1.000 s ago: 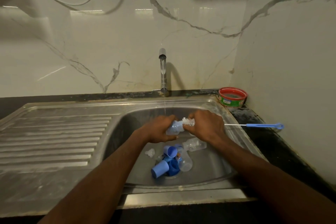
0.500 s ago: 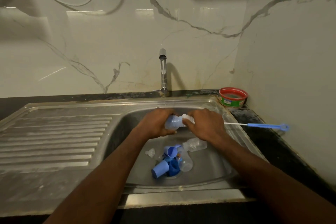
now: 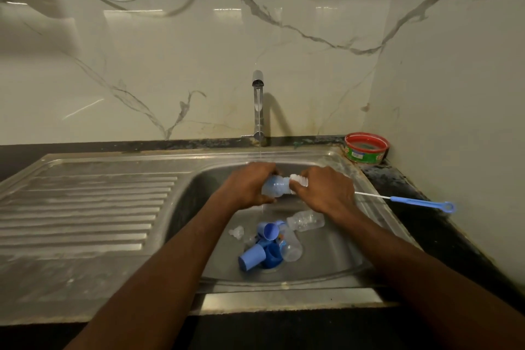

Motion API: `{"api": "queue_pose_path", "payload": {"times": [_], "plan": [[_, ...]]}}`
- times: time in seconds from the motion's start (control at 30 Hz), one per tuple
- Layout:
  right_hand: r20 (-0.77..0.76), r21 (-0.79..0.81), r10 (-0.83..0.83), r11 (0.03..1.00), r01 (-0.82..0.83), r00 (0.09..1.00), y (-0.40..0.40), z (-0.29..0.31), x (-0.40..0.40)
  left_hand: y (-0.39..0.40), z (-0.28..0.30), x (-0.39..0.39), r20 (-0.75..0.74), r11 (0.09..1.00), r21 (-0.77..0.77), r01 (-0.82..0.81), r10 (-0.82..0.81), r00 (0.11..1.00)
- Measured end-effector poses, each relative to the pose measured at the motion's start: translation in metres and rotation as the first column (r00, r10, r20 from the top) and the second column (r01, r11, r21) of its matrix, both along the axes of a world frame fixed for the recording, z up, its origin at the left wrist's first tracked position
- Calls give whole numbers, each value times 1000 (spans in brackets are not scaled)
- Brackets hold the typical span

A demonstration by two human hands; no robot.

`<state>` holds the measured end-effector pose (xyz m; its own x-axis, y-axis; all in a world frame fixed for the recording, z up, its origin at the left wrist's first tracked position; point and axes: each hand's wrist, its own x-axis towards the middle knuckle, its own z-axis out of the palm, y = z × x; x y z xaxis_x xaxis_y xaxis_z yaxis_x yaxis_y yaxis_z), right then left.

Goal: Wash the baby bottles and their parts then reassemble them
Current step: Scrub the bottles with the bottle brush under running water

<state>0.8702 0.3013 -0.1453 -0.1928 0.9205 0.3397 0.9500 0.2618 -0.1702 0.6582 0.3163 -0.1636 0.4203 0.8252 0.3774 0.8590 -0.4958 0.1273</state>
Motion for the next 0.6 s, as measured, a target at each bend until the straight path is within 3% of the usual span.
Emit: {"api": "queue_pose_path", "payload": {"times": [0.07, 0.13, 0.27, 0.33, 0.47, 0.53, 0.6], "plan": [[7, 12, 62, 998, -62, 998, -2, 3, -4, 4, 1, -4, 3, 992, 125, -17, 17, 1000], [76, 110, 145, 982, -153, 986, -2, 4, -4, 7, -4, -6, 2, 992, 123, -10, 10, 1000], [159, 227, 100, 965, -135, 982, -3, 2, 1, 2, -14, -4, 185, 971, -211, 116, -77, 980], [144, 206, 25, 977, -55, 989, -2, 0, 2, 1, -13, 0, 135, 955, -277, 107, -72, 988], [10, -28, 10, 1000, -10, 1000, 7, -4, 1, 0, -2, -4, -23, 999, -45, 3, -4, 1000], [-59, -164, 81, 982, -90, 995, 11, -7, -1, 3, -1, -7, -30, 996, 83, 14, -11, 999], [-93, -184, 150, 969, -165, 984, 10, -7, -2, 7, -4, -5, -32, 988, 149, 33, -29, 999]]}}
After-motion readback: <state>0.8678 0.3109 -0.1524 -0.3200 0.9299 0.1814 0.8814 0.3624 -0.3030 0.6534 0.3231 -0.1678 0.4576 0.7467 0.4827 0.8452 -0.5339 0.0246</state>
